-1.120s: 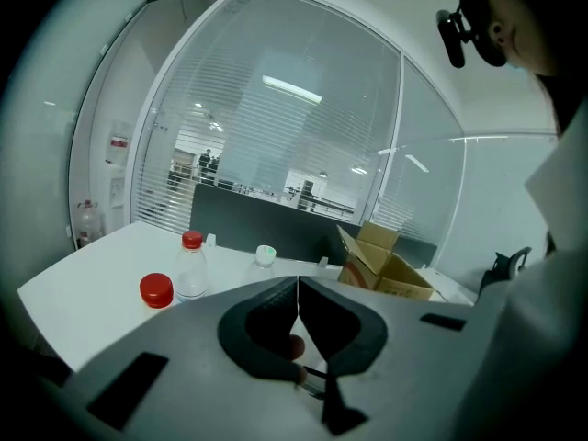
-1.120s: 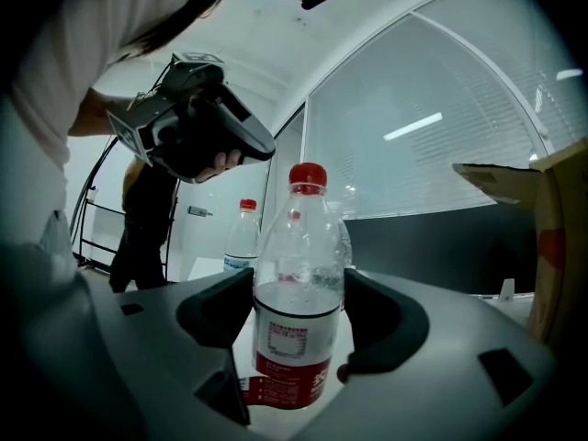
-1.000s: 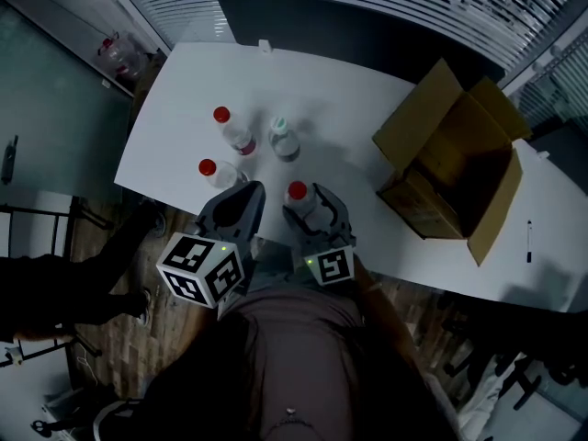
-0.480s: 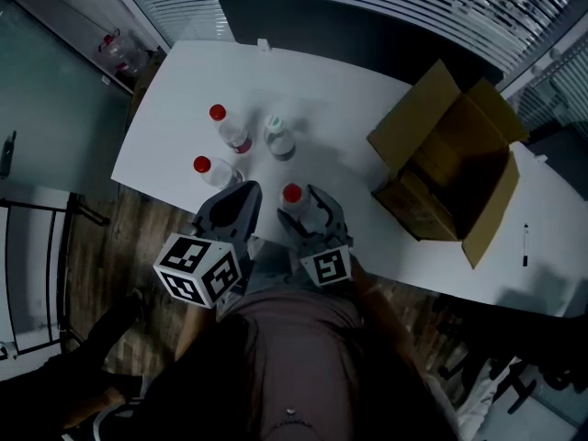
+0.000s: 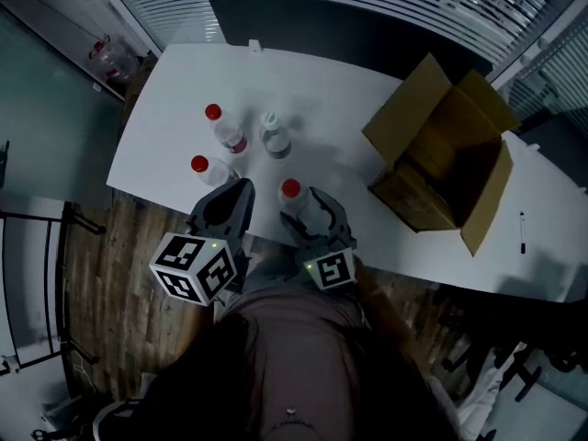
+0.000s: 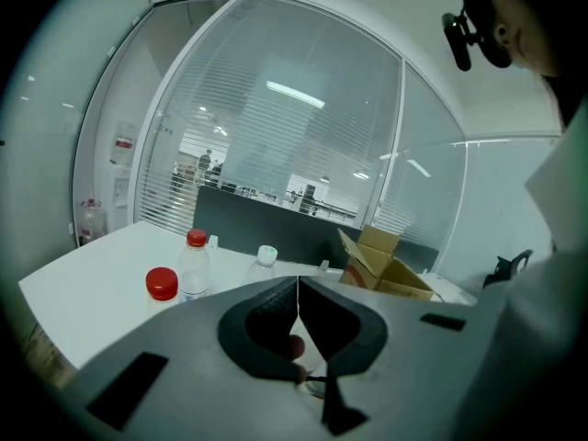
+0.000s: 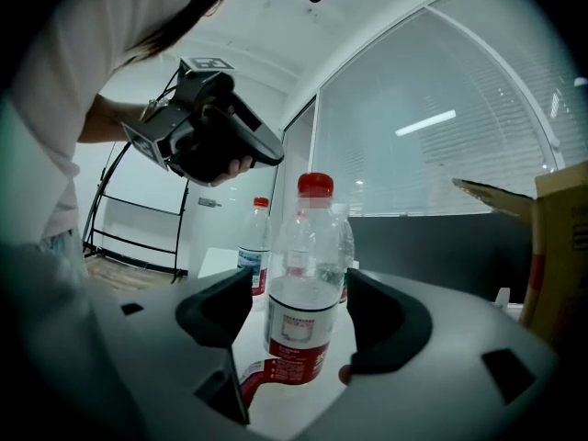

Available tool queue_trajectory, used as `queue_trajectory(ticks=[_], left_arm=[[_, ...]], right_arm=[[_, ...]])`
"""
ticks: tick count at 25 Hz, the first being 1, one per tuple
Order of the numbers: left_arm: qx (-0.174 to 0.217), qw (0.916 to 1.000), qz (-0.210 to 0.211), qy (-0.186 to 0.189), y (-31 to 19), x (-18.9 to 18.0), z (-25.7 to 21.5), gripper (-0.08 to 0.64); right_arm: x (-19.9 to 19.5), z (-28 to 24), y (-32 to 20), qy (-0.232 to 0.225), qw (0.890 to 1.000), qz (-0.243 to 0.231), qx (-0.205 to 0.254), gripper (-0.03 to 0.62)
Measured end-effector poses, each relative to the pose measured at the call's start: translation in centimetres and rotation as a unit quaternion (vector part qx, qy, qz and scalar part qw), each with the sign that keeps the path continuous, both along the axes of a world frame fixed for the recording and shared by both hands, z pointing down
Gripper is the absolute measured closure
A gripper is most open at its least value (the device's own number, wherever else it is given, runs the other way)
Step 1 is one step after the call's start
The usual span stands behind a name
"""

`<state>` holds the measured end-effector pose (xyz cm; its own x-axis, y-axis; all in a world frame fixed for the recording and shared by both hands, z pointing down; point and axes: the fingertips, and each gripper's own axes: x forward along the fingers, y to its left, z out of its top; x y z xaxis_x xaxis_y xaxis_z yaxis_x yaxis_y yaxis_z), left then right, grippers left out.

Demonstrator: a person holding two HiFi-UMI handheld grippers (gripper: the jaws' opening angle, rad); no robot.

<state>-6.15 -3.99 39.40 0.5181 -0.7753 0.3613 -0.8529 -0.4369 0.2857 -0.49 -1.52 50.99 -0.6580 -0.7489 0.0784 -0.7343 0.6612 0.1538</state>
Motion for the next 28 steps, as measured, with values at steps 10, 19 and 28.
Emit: queue_trajectory(ticks=[10, 19, 28], left_arm=[[-0.002, 0.9995, 0.030, 0.006, 2.4, -3.5, -0.6, 0.551], [0.007, 0.9984, 0.048, 0.028, 5.7, -5.6, -0.9, 0.551], [0.014, 0.9967, 0.072, 0.035, 9.6, -7.1, -0.9, 0.551]], right_arm=[[0.4, -0.2, 3.4, 0.028, 0.995, 0.094, -0.010, 0.290], [1.9, -0.9, 5.4, 0.025, 0.983, 0.183, -0.025, 0.381], [1.9, -3.7, 8.6, -0.014, 0.971, 0.232, -0.054, 0.423]])
